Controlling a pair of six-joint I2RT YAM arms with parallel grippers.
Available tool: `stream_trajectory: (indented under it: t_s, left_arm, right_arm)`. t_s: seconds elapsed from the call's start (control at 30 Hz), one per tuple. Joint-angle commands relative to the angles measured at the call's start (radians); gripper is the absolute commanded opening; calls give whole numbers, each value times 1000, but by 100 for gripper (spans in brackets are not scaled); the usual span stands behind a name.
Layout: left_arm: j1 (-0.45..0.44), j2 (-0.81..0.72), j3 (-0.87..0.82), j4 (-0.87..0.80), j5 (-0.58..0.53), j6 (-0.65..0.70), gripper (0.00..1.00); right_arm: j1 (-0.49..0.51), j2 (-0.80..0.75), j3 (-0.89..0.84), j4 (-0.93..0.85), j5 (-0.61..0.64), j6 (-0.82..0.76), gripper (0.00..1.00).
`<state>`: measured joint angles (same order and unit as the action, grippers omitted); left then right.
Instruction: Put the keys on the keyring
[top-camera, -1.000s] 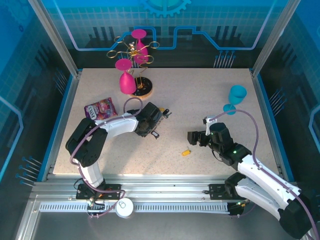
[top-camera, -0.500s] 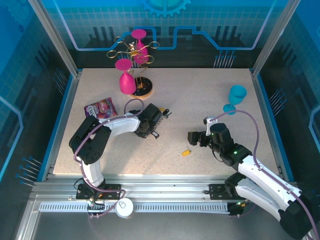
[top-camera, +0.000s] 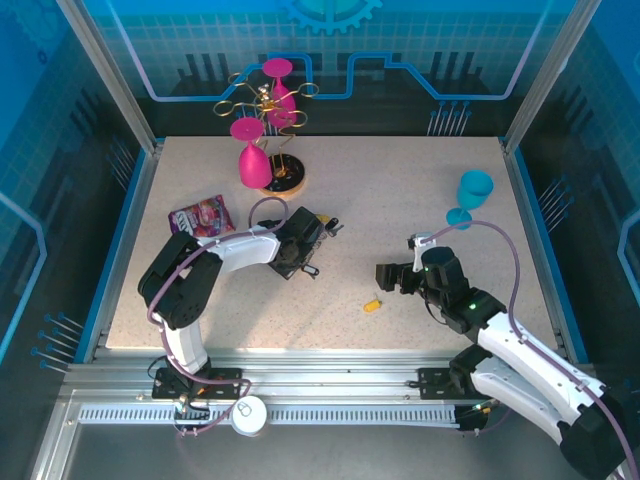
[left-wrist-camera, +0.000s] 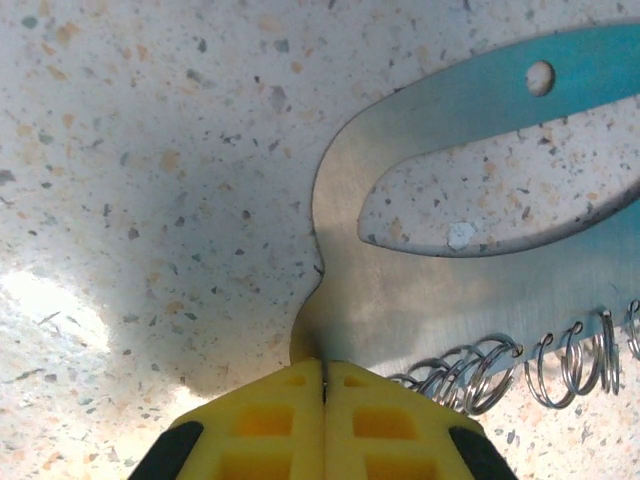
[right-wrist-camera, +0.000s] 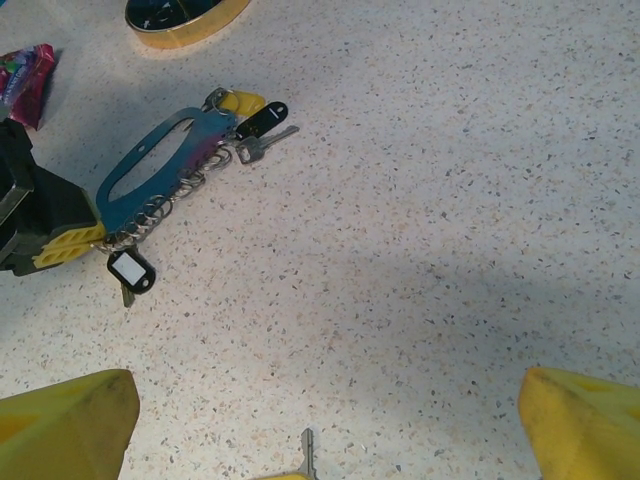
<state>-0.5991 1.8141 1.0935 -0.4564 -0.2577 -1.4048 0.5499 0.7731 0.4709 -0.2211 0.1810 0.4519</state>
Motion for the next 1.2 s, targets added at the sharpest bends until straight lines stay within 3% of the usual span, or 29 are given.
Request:
stream_trajectory:
  t_s: [0.0, 0.23, 0.47, 0.67, 0.83, 0.93, 1.07, 1.17]
  left_arm:
    - [-9, -70, -27, 45, -3, 113, 0]
    - [-20, -202, -150, 291, 109, 434, 0]
    - [-20, -284, -214, 351, 262, 634, 0]
    - [-20, -302, -243, 438, 415, 659, 0]
    - [-17, -303, -261, 449, 467, 707, 0]
    - [-10, -303, -279, 457, 523, 733, 0]
    - [-9, -310, -321, 476, 566, 723, 0]
    - [-9, -315, -363, 499, 567, 682, 0]
  right_arm:
    - [12, -24, -9, -7, -23, -28, 99]
    - [12, -18, -33, 99, -142, -127, 97]
    - [12, 138, 31, 170, -241, -135, 92]
    - [15, 276, 81, 256, -387, -183, 81]
    - [11, 367, 85, 347, -428, -171, 77]
    - [-5, 429, 103, 380, -483, -81, 73]
    - [-10, 485, 138, 351, -469, 81, 59]
    - [-1, 503, 153, 324, -421, 216, 61]
